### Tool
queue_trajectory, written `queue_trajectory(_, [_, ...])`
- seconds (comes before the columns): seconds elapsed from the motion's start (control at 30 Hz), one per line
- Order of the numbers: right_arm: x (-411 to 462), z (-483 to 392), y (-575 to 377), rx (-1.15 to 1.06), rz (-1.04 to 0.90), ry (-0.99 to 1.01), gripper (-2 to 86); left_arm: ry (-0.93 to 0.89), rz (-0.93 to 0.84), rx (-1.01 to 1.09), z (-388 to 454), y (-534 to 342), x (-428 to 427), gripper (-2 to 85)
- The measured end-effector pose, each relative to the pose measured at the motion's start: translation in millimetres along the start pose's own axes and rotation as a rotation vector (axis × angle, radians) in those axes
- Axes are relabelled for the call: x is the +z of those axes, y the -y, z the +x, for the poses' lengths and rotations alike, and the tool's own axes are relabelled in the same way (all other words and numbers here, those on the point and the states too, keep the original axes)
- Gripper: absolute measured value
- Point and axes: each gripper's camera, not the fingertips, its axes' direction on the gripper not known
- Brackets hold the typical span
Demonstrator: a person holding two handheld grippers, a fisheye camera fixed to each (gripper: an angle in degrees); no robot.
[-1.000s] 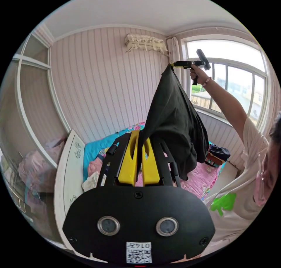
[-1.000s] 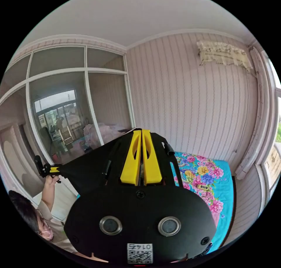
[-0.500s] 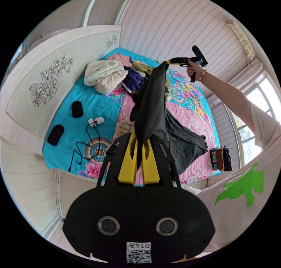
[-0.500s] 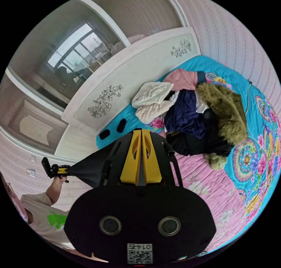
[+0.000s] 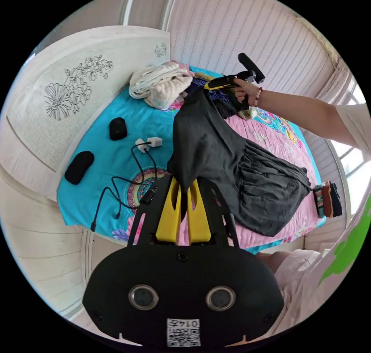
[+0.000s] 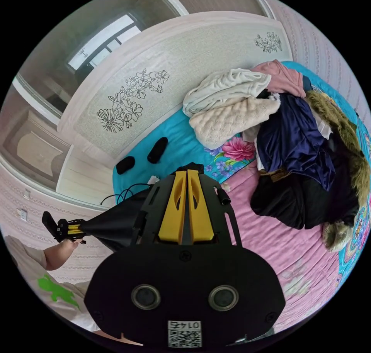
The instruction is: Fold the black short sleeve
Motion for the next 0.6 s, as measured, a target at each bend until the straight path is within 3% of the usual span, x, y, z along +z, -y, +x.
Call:
queue_trajectory(0.07, [14.4, 24.7, -16.6, 0.087, -0.05, 0.029, -0.3, -0.087, -0.084, -0.013, -4.4, -8.7, 27.2, -0.9])
queue_trajectory(0.2, [87.4, 84.7, -63.3, 0.295, -0.401, -0.066, 0.0, -0.294, -0.328, -0.144, -34.5, -45.8, 114.2, -0.7])
queue_trajectory(0.33, [120.0, 88.6, -77.7, 0.29, -0.356, -0.018, 1.1, -0.226, -0.332, -0.122, -51.4, -67.2, 132.6, 0.6])
queue_trajectory(0.5, [148.4, 83.9, -59.1, 0.263, -0.386, -0.047, 6.1, -0.178, -0.288, -0.167, -99.7, -93.2, 117.6, 9.9])
queue_trajectory(0.6, [155.1, 61.7, -36.7, 0.18, -0.275, -0.015, 6.9, -0.115, -0.261, -0.148, -121.1, -106.6, 107.8, 10.1])
